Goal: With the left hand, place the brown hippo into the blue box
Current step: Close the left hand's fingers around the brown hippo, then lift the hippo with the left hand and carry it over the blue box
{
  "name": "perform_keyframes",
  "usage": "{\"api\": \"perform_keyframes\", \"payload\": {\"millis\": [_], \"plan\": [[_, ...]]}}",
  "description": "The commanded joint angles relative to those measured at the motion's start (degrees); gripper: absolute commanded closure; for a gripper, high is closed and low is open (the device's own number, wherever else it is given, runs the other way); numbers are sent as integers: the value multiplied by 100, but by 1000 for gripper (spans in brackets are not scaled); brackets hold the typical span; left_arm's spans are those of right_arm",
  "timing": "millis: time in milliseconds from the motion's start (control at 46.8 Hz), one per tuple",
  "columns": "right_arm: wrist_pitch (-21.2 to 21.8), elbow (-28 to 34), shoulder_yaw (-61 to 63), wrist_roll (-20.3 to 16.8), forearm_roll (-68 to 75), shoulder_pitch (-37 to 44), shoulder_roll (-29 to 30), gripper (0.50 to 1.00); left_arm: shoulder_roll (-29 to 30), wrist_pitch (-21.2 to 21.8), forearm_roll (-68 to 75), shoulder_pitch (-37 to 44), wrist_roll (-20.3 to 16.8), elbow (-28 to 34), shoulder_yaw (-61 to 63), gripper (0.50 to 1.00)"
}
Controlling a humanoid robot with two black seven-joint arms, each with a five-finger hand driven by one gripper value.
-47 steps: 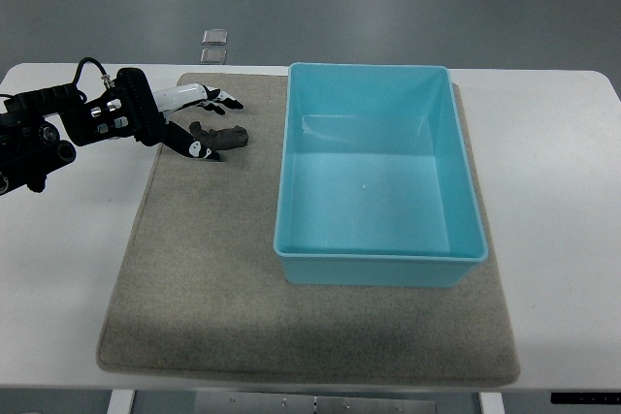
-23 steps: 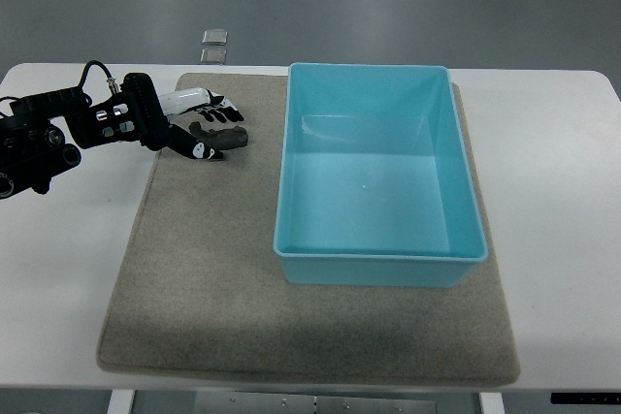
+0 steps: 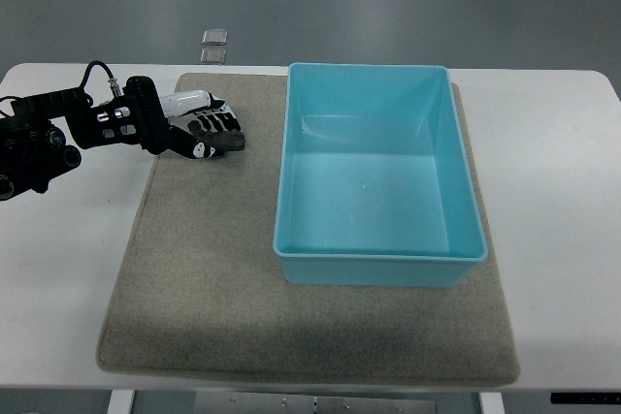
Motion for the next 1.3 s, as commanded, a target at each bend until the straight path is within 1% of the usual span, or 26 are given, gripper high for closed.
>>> {"api": "perform_keyframes", "payload": {"millis": [0, 21, 492, 706, 898, 1005, 1112, 1283], "plan": [[0, 0, 0, 0, -6, 0, 0, 564, 0, -10, 10, -9, 59, -8, 0, 979], [0, 0, 0, 0, -6, 0, 0, 564, 0, -10, 10, -26, 86, -8, 0, 1000], [0, 0, 0, 0, 3, 0, 0, 564, 26, -80, 18, -413, 130, -254, 0, 1000], [0, 0, 0, 0, 3, 0, 0, 564, 158, -98, 10, -624, 139, -246, -62, 1000], [0, 0, 0, 0, 3, 0, 0, 564, 404, -115, 1, -1124, 139, -254, -79, 1000], [0, 0, 0, 0, 3, 0, 0, 564, 448, -142, -25, -1459, 139, -263, -88, 1000], [0, 0, 0, 0, 2, 0, 0, 564, 448, -300, -43, -1836, 139, -289, -97, 1000], [0, 0, 0, 0, 2, 0, 0, 564, 361, -335, -26, -2197, 130, -746, -97, 1000]]}}
